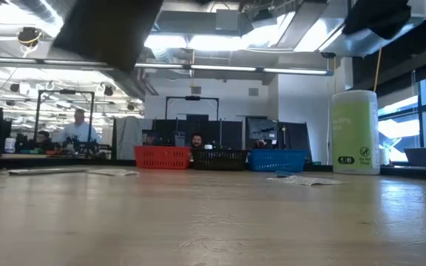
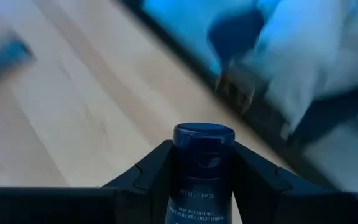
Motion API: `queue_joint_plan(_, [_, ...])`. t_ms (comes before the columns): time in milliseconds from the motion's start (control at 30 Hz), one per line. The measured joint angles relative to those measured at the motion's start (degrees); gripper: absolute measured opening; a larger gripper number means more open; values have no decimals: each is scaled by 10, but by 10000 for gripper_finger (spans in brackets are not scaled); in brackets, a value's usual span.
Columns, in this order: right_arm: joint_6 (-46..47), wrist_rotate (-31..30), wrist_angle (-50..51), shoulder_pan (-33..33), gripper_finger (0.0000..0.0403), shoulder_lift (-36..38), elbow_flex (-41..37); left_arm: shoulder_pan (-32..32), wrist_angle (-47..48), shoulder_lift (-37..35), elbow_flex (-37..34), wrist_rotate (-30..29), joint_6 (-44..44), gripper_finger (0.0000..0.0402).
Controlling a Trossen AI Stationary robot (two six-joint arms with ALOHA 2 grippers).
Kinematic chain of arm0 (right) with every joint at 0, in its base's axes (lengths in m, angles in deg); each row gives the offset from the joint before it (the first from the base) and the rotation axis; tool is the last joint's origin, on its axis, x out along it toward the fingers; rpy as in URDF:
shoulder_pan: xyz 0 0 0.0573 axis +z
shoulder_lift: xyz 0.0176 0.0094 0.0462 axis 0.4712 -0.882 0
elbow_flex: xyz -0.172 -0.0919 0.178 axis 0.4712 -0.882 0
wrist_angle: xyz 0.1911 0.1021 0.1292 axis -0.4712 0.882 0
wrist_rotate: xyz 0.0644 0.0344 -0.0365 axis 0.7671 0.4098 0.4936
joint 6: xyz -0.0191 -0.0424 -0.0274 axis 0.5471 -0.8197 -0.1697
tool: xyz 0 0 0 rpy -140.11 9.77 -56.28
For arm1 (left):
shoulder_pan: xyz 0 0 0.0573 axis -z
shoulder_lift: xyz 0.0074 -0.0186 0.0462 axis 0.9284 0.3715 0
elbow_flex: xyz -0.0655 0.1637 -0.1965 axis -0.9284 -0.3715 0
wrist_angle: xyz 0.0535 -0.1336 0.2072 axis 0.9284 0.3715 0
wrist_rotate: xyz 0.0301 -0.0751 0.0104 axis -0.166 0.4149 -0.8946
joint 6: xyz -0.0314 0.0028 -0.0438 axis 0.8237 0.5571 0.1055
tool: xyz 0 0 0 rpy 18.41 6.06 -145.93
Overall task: Pick & Place Travel size toiletries
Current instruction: Put the blue shave cream into the red bin
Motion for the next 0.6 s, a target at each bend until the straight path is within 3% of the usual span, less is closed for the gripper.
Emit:
queue_joint_plan(367, [-225, -4, -257, 34, 75, -80, 0, -30, -193, -120, 1, 114, -83, 137])
queue_joint_plan(600, [-383, -1, -437, 32, 91, -93, 0, -31, -260, -162, 1, 172, -146, 137])
